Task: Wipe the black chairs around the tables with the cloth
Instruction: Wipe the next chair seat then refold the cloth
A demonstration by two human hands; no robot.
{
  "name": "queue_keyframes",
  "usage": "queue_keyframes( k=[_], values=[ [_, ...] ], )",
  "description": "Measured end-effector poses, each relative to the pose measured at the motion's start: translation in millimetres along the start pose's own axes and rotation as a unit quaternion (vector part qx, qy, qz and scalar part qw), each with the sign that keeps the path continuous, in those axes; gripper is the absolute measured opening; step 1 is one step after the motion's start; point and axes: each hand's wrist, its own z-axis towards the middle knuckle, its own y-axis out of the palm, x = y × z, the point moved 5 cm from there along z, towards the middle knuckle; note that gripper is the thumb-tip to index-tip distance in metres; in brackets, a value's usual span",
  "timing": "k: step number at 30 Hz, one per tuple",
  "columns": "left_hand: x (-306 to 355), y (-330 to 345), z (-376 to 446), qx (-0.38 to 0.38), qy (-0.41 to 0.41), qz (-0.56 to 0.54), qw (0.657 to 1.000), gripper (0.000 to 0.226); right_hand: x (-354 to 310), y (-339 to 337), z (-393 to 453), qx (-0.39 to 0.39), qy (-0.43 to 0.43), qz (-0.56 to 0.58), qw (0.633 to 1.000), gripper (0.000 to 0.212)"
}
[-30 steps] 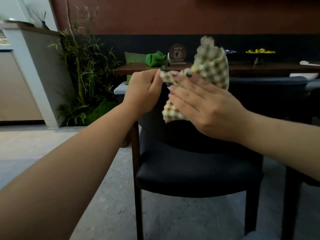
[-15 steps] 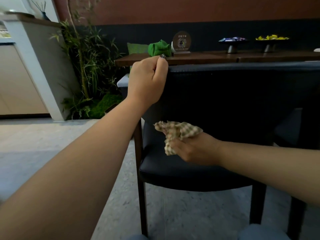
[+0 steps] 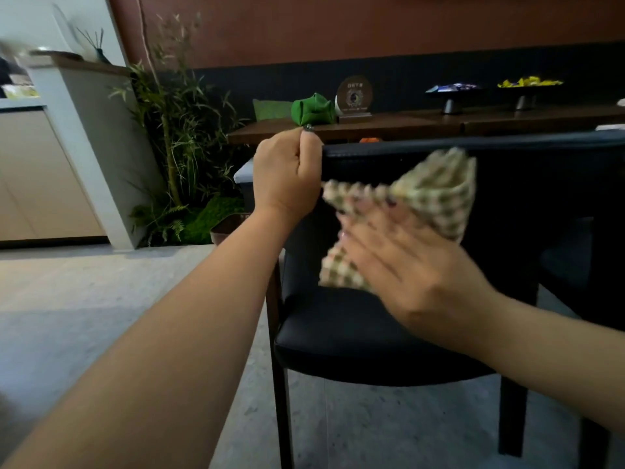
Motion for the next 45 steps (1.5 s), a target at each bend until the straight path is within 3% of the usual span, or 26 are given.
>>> queue_keyframes(
  k=[4, 12, 22, 25, 29, 31, 36, 39, 42, 45],
  values=[
    [-1, 0, -2, 0.017, 0.002, 0.0, 1.0, 0.042, 41, -14, 9, 0.057, 0.045, -0.08, 0.994, 0.036],
    [0, -1, -2, 0.036, 0.003, 0.006, 0.999, 0.043, 47, 17, -1, 0.104, -0.036, -0.14, 0.984, 0.038],
    [6, -3, 0, 0.026, -0.013, 0.002, 1.0, 0.044, 16, 54, -47, -0.062, -0.195, -0.116, 0.972, 0.035],
    [6, -3, -1, 0.019, -0.021, 0.001, 1.0, 0.044, 10, 71, -66, -0.128, -0.184, -0.078, 0.971, 0.037],
    [10, -3, -2, 0.02, -0.026, -0.006, 0.999, 0.052, 11, 73, -65, -0.086, -0.172, -0.033, 0.981, 0.037],
    [11, -3, -3, 0.019, -0.025, -0.01, 0.999, 0.058, 9, 68, -65, -0.101, -0.174, 0.016, 0.979, 0.032],
    [10, -3, -2, -0.012, -0.022, -0.004, 1.0, 0.056, 2, 49, -86, -0.175, -0.174, 0.064, 0.967, 0.047],
    [5, -3, 0, -0.057, -0.025, -0.001, 0.998, 0.05, 6, 34, -87, -0.121, -0.127, 0.061, 0.983, 0.036],
    [7, -6, 6, -0.1, -0.026, 0.029, 0.994, 0.052, 23, -6, -63, 0.031, -0.003, 0.051, 0.998, 0.034],
    [36, 5, 12, -0.174, -0.014, 0.01, 0.985, 0.046, 37, -34, -40, 0.168, 0.102, 0.027, 0.98, 0.036]
  ],
)
